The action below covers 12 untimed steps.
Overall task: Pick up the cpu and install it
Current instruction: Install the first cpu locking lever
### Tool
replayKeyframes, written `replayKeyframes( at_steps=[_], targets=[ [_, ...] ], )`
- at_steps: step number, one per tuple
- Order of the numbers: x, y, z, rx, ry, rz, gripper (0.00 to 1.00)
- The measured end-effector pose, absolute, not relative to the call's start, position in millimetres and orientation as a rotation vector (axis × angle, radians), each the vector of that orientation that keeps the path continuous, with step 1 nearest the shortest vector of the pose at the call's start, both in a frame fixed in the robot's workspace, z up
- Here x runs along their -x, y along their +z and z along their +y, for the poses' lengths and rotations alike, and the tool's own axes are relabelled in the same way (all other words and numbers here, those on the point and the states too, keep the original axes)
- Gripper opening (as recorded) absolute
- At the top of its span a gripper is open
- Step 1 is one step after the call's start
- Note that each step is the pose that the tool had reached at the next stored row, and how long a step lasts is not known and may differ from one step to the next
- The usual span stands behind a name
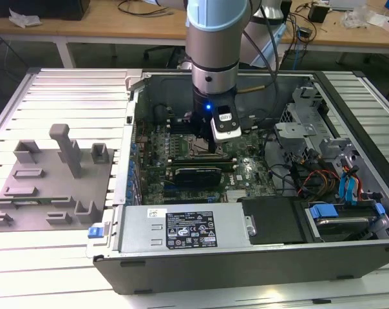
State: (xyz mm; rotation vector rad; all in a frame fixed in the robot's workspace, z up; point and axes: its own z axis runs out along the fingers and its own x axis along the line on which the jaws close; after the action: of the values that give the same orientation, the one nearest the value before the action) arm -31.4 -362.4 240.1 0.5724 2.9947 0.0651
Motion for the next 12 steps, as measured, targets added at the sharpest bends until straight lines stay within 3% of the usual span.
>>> replayKeyframes(
  at_steps=[12],
  targets=[
    [29, 238, -351, -0.472, 0.101, 3.02, 0.11]
  ],
)
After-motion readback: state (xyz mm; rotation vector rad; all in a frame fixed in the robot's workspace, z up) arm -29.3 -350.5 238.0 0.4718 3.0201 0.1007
